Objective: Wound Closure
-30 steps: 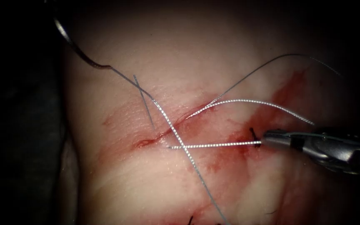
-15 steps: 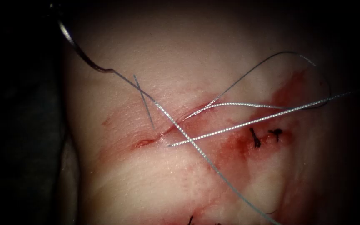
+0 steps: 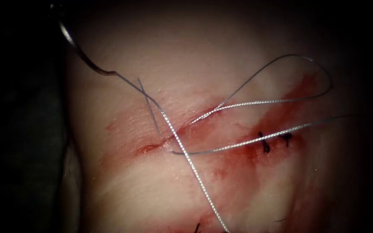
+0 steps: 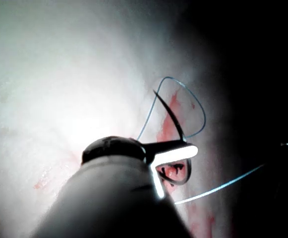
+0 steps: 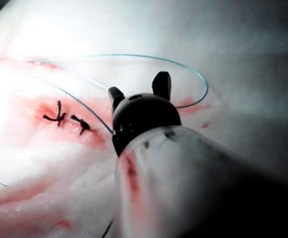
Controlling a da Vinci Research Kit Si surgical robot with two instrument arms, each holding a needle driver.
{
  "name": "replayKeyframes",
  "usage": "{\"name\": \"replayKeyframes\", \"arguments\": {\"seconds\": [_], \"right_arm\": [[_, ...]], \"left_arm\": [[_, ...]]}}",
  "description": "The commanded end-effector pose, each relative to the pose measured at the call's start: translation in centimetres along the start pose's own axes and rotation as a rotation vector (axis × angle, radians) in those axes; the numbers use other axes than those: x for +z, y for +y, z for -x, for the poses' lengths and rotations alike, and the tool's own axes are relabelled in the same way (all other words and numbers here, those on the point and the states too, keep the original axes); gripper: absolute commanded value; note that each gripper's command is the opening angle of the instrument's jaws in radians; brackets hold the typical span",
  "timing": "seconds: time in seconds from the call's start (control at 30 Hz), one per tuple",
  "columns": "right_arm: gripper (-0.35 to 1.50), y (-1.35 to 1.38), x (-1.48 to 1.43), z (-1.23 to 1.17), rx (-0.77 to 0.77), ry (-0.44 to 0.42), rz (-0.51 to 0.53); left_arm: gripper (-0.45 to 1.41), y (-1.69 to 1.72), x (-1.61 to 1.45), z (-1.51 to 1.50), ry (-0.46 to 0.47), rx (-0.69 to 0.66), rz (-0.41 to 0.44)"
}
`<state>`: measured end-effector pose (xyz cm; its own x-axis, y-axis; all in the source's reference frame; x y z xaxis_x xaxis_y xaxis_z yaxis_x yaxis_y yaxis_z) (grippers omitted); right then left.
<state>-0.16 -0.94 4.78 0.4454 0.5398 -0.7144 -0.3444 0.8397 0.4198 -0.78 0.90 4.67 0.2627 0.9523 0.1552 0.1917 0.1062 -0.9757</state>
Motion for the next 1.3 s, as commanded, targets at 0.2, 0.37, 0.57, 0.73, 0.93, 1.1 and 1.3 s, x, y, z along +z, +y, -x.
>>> {"name": "replayKeyframes", "arguments": {"seconds": [0.2,0.37,0.57,0.73,0.93,1.1,1.3], "right_arm": [[1.15,-0.96,0.80,-0.29,-0.054,0.042,-0.117],[1.16,-1.41,1.24,-0.52,-0.047,0.106,-0.162],[0.90,-1.89,1.48,-0.82,-0.069,0.147,-0.236],[0.53,-2.07,1.56,-1.05,-0.099,0.152,-0.274],[0.36,-2.12,1.74,-1.23,-0.221,0.156,-0.188],[0.88,-2.14,1.97,-1.34,-0.649,-0.018,-0.072],[0.88,-2.23,2.17,-1.35,-0.713,-0.081,0.032]], "left_arm": [[-0.45,-0.02,0.03,-0.01,-0.012,-0.006,0.007],[-0.45,0.01,0.01,-0.02,-0.015,-0.009,0.008],[-0.45,0.02,0.00,-0.03,-0.016,-0.010,0.008],[-0.45,0.02,0.00,-0.03,-0.016,-0.010,0.009],[-0.45,0.03,-0.02,-0.04,-0.019,-0.012,0.009],[-0.45,0.11,-0.15,0.06,-0.142,-0.102,0.055],[-0.45,0.16,-0.34,0.47,-0.373,-0.232,-0.097]]}}
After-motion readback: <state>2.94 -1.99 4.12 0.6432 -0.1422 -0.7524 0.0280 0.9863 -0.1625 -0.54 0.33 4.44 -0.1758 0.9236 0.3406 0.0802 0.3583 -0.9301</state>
